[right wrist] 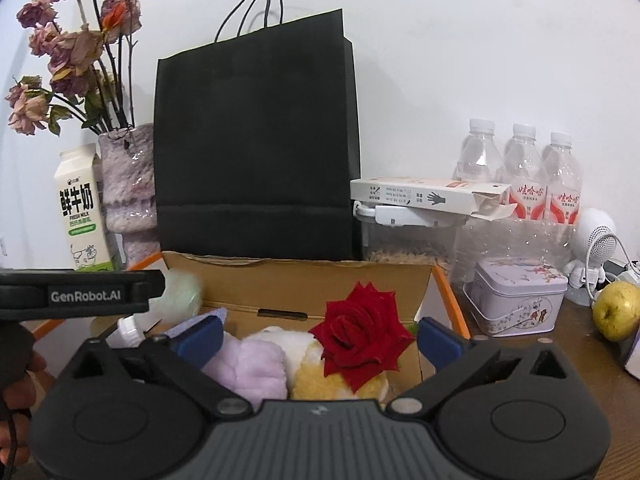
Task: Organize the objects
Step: 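Withdraw both tools from the box back over the table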
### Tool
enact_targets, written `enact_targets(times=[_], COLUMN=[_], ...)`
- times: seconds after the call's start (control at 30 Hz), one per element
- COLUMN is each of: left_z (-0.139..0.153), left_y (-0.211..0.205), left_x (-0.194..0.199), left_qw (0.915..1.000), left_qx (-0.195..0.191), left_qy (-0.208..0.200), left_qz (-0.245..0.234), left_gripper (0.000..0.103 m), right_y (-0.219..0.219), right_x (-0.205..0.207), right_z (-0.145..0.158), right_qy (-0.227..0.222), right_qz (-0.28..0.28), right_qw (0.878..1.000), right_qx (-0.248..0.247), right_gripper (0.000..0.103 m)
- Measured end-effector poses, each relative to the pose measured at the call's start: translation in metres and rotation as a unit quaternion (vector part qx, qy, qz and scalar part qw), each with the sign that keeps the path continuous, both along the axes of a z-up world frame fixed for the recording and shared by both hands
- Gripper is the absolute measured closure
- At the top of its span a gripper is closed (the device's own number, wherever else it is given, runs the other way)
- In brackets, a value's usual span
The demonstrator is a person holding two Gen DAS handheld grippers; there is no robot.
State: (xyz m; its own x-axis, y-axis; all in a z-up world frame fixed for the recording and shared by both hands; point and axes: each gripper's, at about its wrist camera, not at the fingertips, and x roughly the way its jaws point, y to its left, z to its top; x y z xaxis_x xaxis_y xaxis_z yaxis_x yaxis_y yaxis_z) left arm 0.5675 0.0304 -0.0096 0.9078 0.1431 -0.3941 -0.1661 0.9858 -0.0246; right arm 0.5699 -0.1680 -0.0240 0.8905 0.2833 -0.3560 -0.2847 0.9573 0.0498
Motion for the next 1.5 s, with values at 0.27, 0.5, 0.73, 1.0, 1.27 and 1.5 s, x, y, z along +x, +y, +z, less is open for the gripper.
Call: enact_targets(times=[0.27, 0.5, 0.73, 1.0, 1.27, 1.5], left_z=[0.001, -0.001, -0.004, -0.006, -0.011, -0.016], left_y=[0.002, 0.008, 0.022, 0.031, 0.035, 0.031], left_x=[-0.007, -0.020, -0.045, -0.081, -0.118, -0.157], left_qw=[1.0000, 0.9999, 0.9997, 0.9996, 0.9997, 0.9999], left_qx=[-0.007, -0.011, -0.022, -0.022, -0.022, -0.016], left_qy=[-0.006, -0.001, -0.008, -0.011, -0.003, 0.006], left_qz=[0.002, 0.001, 0.006, 0.009, 0.006, -0.003], left_gripper=[0.000, 0.000, 0.000, 0.000, 0.000, 0.000], right_y=[0.000, 0.001, -0.005, -0.013, -0.022, -0.026], right_x=[-0.007, -0.021, -0.045, -0.074, -0.107, -0.143], right_z=[0.000, 0.001, 0.001, -0.002, -0.006, -0.008], right_qy=[-0.011, -0.031, -0.050, -0.053, -0.043, -0.033], right_qz=[-0.002, 0.002, 0.009, 0.005, 0.004, 0.009], right_qw=[1.000, 1.000, 0.999, 0.999, 0.999, 0.999], right_qx=[-0.005, -0.003, 0.003, -0.003, -0.004, -0.007], right_gripper=[0.000, 0.000, 0.000, 0.000, 0.000, 0.000])
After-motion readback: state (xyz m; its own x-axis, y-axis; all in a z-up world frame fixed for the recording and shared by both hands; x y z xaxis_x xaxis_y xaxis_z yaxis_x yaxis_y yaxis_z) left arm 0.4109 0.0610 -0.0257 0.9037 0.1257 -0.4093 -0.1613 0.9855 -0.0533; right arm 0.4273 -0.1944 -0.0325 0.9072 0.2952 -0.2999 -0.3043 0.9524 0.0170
